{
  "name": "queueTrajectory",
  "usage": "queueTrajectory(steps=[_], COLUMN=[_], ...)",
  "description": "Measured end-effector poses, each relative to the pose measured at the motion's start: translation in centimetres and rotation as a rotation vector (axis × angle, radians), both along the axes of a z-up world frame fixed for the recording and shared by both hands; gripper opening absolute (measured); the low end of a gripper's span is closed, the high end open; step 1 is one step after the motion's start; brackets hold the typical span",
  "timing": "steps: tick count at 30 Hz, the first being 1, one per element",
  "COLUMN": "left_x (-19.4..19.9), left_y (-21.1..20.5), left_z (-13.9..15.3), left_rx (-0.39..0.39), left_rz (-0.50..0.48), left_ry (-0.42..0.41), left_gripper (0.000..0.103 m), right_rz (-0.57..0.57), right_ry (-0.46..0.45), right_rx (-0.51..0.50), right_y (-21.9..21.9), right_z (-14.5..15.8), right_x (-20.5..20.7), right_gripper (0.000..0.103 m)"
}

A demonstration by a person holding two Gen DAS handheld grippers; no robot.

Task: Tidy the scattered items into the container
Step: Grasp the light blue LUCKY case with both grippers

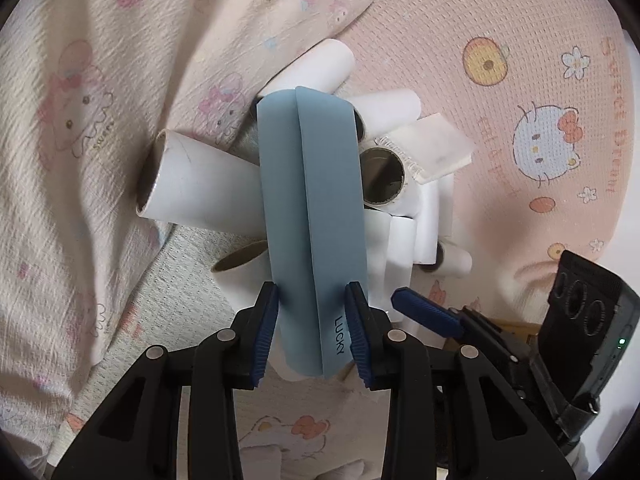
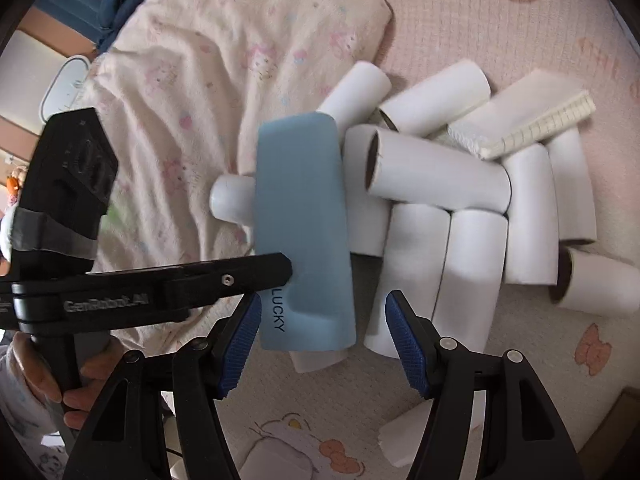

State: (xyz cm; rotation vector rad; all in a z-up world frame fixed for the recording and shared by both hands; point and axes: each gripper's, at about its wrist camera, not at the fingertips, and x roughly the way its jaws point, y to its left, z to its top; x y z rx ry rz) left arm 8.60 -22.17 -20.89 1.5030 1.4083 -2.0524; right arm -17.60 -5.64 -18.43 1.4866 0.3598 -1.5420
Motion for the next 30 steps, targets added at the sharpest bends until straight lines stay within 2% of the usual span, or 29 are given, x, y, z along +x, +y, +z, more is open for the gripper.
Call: queueTrajectory(steps=[3, 6, 8, 10, 15, 19, 21, 24, 30], left_x=[0.1, 0.1, -0.1, -0.3, -0.6, -1.2, -1.5, -1.9, -2.0], left_y=[-0.1, -0.3, -0.5, -1.0, -2.5, -3.3, -3.7, -4.1, -4.5], left_z=[0.4, 1.5, 2.4, 2.9, 2.2, 1.7, 1.5, 1.0, 0.2], left_rx=[-0.015, -0.066, -0.107, -0.136, -0.085, -0.119, -0.104, -0.081, -0.047], left_rz=[-0.008, -0.025, -0.044, -0.059, -0.028, -0.027, -0.024, -0.032, -0.027], left_ry=[0.013, 0.036, 0.060, 0.069, 0.080, 0.083, 0.091, 0.100, 0.127], left_gripper=[0.038, 0.043, 0.048, 0.049, 0.049, 0.049, 0.049, 0.049, 0.055], right_rz=[0.000, 0.015, 0.020, 0.029, 0.046, 0.039, 0.060, 0.094, 0.080], right_ry=[0.024, 0.071, 0.079, 0.088, 0.097, 0.091, 0.107, 0.122, 0.094], right_rx=[0.001, 0.018, 0.028, 0.037, 0.047, 0.051, 0.055, 0.078, 0.100], right_y=[0.0, -0.5, -0.7, -1.1, -2.1, -2.9, -3.5, -4.5, -5.0], right_z=[-0.1, 0.0, 0.0, 0.0, -0.2, -0.3, -0.3, -1.1, -2.7], right_x=[0.1, 0.6, 0.9, 1.2, 1.9, 2.2, 2.6, 3.2, 3.0], right_gripper=[0.062, 0.062, 0.062, 0.062, 0.063, 0.067, 0.067, 0.067, 0.067])
